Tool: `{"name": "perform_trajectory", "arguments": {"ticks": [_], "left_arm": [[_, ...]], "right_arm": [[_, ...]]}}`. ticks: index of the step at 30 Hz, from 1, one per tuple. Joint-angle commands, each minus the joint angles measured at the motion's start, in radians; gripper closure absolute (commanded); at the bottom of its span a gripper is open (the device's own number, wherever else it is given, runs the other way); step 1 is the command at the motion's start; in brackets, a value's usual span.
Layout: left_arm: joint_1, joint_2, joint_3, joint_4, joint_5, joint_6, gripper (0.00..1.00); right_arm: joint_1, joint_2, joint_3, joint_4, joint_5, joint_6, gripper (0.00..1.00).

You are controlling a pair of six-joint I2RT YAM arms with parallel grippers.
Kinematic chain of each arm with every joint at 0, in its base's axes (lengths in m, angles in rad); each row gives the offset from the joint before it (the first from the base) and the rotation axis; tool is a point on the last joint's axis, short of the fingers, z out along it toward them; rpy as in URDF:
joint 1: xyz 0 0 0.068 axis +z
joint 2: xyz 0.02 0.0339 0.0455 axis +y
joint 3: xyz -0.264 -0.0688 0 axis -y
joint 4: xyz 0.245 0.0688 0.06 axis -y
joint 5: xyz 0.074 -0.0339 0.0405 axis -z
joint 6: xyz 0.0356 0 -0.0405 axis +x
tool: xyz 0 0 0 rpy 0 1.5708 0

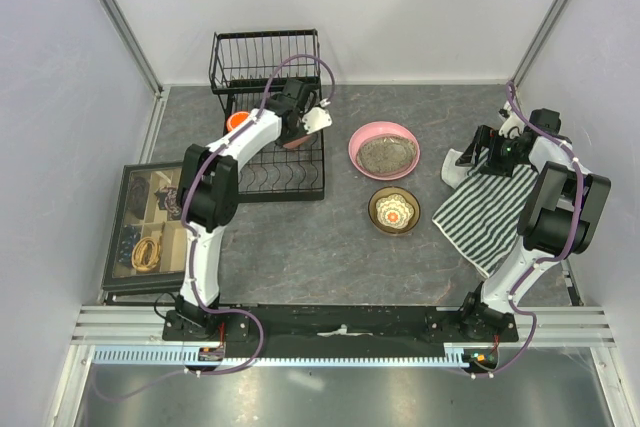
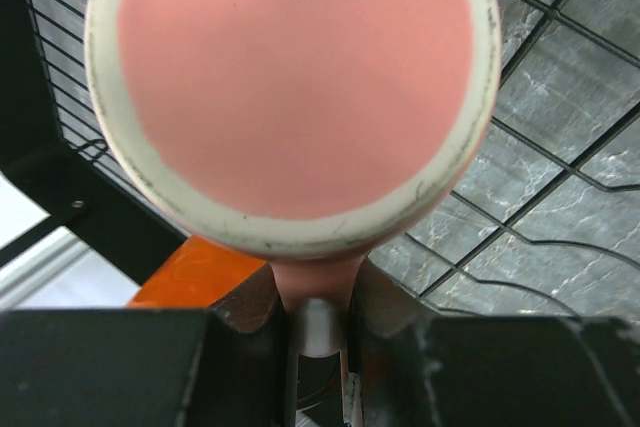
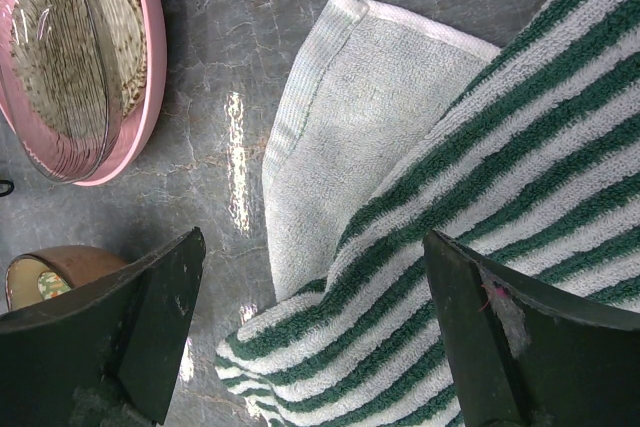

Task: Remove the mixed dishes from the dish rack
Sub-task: Pick up the cup from the dish rack.

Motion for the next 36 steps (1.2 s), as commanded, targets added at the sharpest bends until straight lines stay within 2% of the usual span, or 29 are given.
{"name": "perform_trajectory", "arguments": {"ticks": [1,10,22,32,36], "left_arm": [[0.000,-0.121,-0.048,0.105,0.121,-0.092,0.99],[0.023,-0.207,-0.179,0.274,0.143,-0.136,0.98],[0.051,-0.277,-0.242,0.360,0.156,-0.146,0.98],[0.066,-0.383,-0.315,0.378,0.195,-0.176,0.99],[0.080,-0.434,-0.326,0.333,0.248,-0.225,0.99]], "right_arm": [[0.001,0.016,0.042,-0.003,-0.025,-0.021,0.02],[0.001,0.021,0.042,-0.004,-0.025,-0.021,0.02],[0.001,0.030,0.044,-0.003,-0.019,-0.022,0.02],[0.001,0.025,0.044,-0.006,-0.020,-0.021,0.02],[0.001,0.013,0.045,-0.006,-0.023,-0.021,0.02]]}}
